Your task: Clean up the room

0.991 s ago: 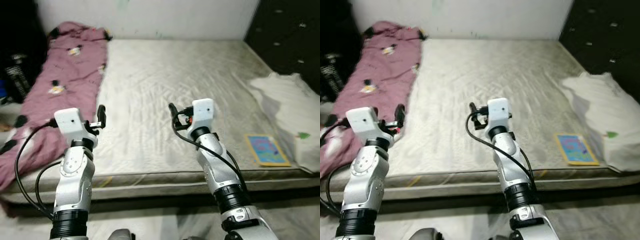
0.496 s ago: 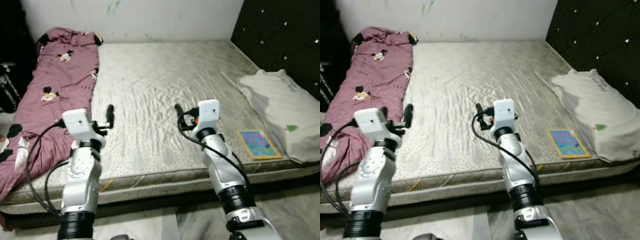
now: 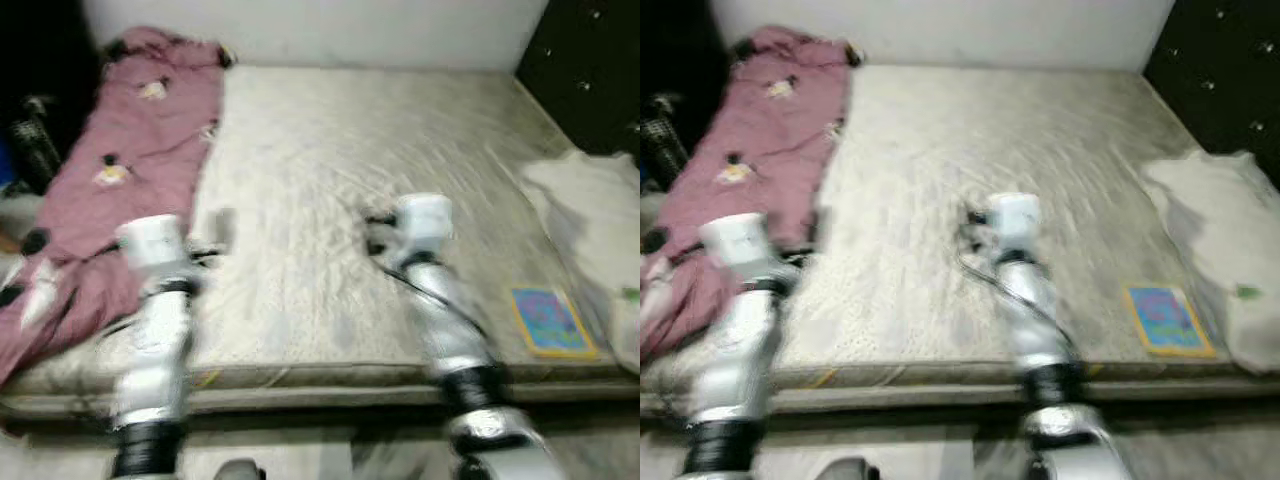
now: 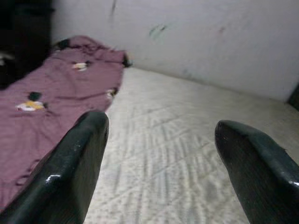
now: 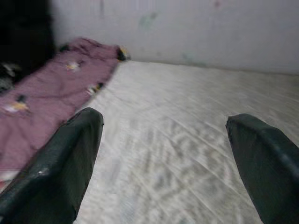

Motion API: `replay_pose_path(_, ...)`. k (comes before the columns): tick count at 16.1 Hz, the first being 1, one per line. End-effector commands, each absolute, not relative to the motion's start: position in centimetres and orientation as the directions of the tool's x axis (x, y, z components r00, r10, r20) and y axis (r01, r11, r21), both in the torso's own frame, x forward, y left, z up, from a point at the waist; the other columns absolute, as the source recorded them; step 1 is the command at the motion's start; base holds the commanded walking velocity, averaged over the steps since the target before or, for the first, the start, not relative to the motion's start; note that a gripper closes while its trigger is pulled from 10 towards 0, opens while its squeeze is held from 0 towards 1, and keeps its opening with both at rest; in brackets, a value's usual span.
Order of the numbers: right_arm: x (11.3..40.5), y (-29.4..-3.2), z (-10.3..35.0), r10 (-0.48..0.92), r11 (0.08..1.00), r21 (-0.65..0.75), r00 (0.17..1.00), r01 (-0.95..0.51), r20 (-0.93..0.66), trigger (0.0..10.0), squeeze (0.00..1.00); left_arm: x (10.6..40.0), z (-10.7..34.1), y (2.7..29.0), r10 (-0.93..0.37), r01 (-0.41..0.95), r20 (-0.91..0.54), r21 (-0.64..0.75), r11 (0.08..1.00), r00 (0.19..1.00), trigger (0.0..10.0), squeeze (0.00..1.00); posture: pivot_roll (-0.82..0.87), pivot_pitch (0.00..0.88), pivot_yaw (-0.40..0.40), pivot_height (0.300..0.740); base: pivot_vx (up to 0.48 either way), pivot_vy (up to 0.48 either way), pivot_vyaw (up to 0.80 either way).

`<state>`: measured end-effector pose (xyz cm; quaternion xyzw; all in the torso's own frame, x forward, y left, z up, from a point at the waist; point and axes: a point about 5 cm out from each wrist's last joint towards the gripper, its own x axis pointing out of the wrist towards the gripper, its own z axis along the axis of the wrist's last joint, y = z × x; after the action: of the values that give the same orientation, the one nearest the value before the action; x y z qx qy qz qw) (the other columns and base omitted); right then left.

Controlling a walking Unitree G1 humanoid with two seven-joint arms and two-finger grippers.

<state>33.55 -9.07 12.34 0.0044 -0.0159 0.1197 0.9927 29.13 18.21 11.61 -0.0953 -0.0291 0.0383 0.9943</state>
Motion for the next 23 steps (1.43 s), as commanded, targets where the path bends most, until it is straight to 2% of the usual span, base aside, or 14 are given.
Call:
replay_pose_path(1, 33.6, -10.95, 11.9, 0.188, 0.982, -0.008, 0.982, -0.188, 0.016, 10.0, 0.0, 29.55, 12.33, 16.6, 0.035, -0.02, 0.074, -0.189, 0.982, 0.997, 10.0, 0.0, 0.06, 0.0, -0.004, 0.74, 0.0, 0.0, 0.0)
replay_pose_path(5, 33.66, -11.22, 11.79, 0.179, 0.984, -0.006, 0.984, -0.179, 0.007, 10.0, 0.0, 29.53, 12.45, 16.33, 0.029, -0.013, 0.084, -0.19, 0.982, 0.996, 10.0, 0.0, 0.06, 0.0, -0.004, 0.74, 0.0, 0.0, 0.0)
replay_pose_path(8, 33.67, -11.19, 11.75, 0.177, 0.984, -0.003, 0.984, -0.177, 0.004, 10.0, 0.0, 29.55, 12.37, 16.24, 0.027, -0.011, 0.076, -0.207, 0.978, 0.997, 10.0, 0.0, 0.05, 0.0, -0.004, 0.74, 0.0, 0.48, -0.7)
replay_pose_path(16, 33.66, -11.05, 11.52, 0.19, 0.982, -0.018, 0.982, -0.19, -0.011, 10.0, 0.0, 29.6, 12.38, 16.35, 0.042, -0.025, 0.076, -0.219, 0.976, 0.996, 10.0, 0.0, 0.05, 0.001, -0.007, 0.74, 0.0, 0.48, 0.0)
replay_pose_path(21, 33.68, -10.8, 11.34, 0.207, 0.978, -0.027, 0.978, -0.208, -0.023, 10.0, 0.0, 29.27, 12.73, 16.58, 0.036, -0.009, 0.12, -0.224, 0.975, 0.992, 10.0, 0.0, 0.05, 0.001, -0.008, 0.74, 0.0, 0.0, 0.0)
replay_pose_path(23, 33.7, -10.78, 11.35, 0.21, 0.977, -0.029, 0.977, -0.211, -0.023, 10.0, 0.0, 29.29, 12.83, 16.57, 0.036, -0.008, 0.124, -0.22, 0.975, 0.992, 10.0, 0.0, 0.05, 0.002, -0.008, 0.74, 0.315, 0.0, 0.0)
